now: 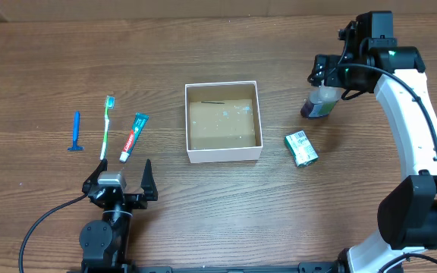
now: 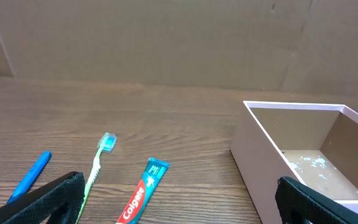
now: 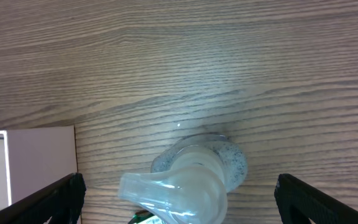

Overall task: Pack container
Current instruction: 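Close the right gripper on the soap bottle and lift it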

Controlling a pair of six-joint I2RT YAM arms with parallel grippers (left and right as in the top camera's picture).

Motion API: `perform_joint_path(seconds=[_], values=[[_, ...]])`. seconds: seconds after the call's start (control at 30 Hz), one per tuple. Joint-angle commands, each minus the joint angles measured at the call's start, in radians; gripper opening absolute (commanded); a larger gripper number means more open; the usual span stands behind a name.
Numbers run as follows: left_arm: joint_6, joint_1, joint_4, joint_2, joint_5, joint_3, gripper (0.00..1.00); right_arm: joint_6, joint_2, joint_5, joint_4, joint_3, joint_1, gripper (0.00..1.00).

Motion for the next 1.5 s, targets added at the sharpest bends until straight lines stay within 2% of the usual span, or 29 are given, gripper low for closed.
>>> perform_joint_path(seconds=[0.0, 0.2, 0.4, 0.6, 1.0, 1.2, 1.47], values=[[0.023, 0.01, -0.002, -0.01, -0.01, -0.003, 1.0, -0.031, -0.008, -0.006, 0.041, -0.043, 0.002, 0.99], [0.023, 0.01, -0.002, -0.01, -0.01, -0.003, 1.0, -0.048, -0.008, -0.006, 0.142, -0.139, 0.002, 0.97], [0.023, 0.01, -0.002, -0.01, -0.01, -0.003, 1.0, -0.068, -0.008, -0.006, 0.186, -0.166, 0.002, 0.88], [0.023, 0.01, -0.001, -0.01, -0.01, -0.003, 1.0, -0.068, -0.008, -0.008, 0.204, -0.166, 0.002, 0.6], [0.022, 0.01, -0.002, -0.01, -0.01, -0.003, 1.0, -0.067, -0.008, -0.051, 0.211, -0.166, 0.003, 0.21], [0.023, 0.01, -0.002, -0.01, -0.01, -0.003, 1.0, -0.067, -0.008, -0.051, 0.212, -0.163, 0.003, 0.13], [0.023, 0.01, -0.002, -0.01, -0.01, -0.003, 1.0, -0.066, -0.016, -0.063, 0.1, -0.037, 0.004, 0.13]])
